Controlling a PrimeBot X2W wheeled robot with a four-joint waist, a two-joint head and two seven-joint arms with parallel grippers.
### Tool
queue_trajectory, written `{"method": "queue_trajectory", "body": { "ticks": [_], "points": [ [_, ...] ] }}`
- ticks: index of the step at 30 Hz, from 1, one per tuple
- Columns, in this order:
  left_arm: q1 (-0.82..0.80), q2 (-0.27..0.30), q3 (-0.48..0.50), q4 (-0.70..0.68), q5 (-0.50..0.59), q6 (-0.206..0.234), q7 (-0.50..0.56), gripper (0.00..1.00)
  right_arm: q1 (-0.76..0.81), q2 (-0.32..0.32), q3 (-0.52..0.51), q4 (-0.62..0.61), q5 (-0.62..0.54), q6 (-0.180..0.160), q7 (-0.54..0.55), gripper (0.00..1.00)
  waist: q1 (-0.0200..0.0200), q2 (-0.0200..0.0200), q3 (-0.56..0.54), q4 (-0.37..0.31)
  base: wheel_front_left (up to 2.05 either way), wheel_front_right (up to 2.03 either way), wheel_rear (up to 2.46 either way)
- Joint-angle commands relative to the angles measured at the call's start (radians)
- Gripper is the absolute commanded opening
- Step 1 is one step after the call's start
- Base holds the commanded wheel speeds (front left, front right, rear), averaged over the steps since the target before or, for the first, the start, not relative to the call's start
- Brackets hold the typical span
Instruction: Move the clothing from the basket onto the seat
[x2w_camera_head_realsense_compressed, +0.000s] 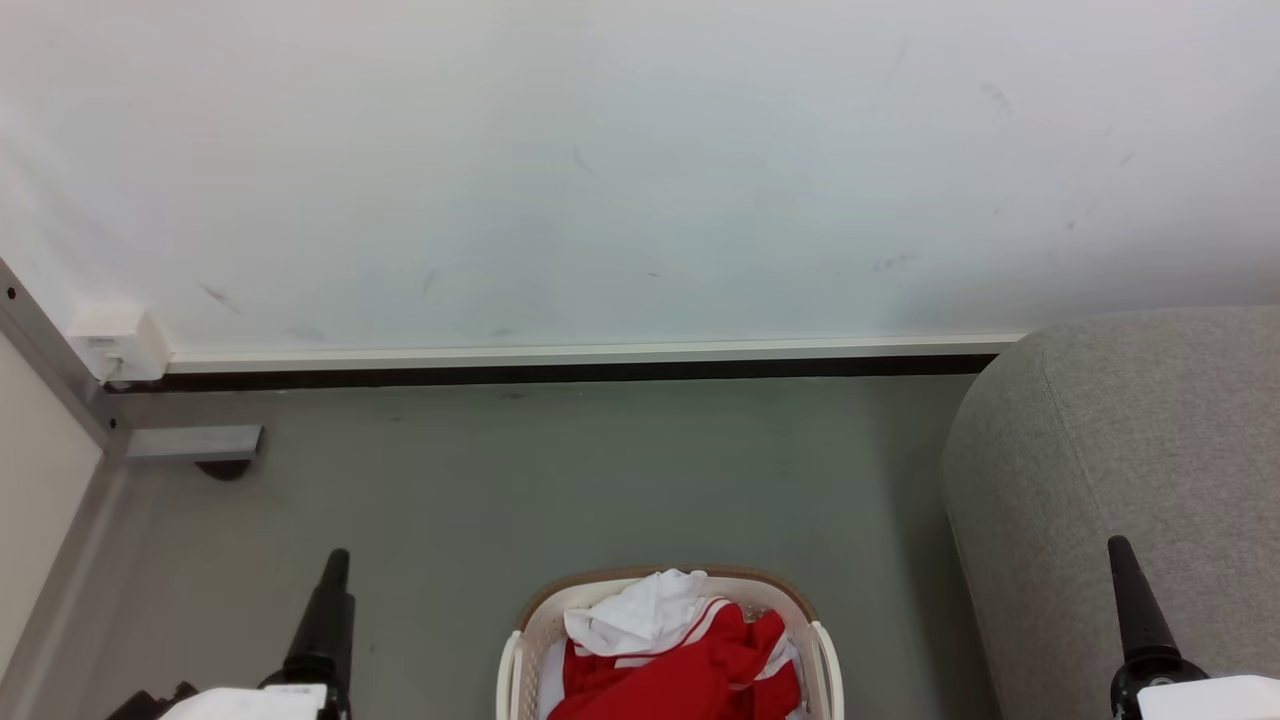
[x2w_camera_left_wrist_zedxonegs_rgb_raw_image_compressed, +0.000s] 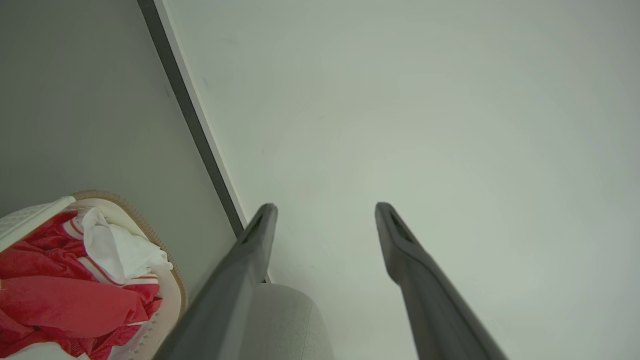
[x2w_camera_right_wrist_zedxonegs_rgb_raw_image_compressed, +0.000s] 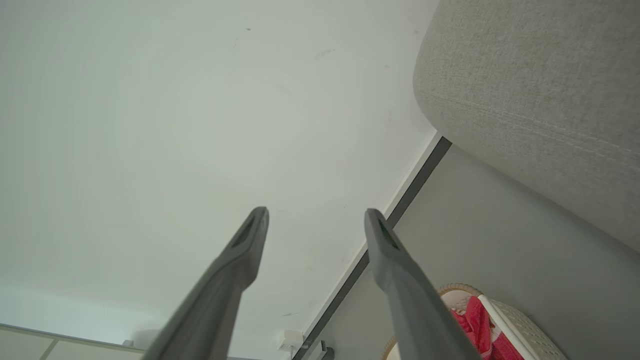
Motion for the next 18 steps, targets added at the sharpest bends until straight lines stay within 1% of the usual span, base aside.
{"method": "queue_trajectory", "body": {
  "ticks": [1,10,18],
  "points": [
    [-0.006,0.006,-0.006,-0.023,0.048,0.006,-0.013,1.0,-0.005,-0.012,0.006,-0.023,-0.055,0.0,-0.011,1.0,0.0,0.0,0.0,0.0,0.0,0.0,0.0],
    [0.01,0.007,-0.035,-0.038,0.253,0.031,-0.05,1.0,0.003,-0.011,0.036,-0.031,-0.273,0.0,-0.048,1.0,0.0,0.0,-0.001,0.001,0.0,0.0,0.0],
    [0.023,0.007,-0.054,-0.064,0.418,0.045,-0.081,1.0,0.006,-0.011,0.056,-0.025,-0.405,-0.001,-0.078,1.0,0.0,0.0,-0.001,0.001,0.0,0.0,0.0]
  ]
}}
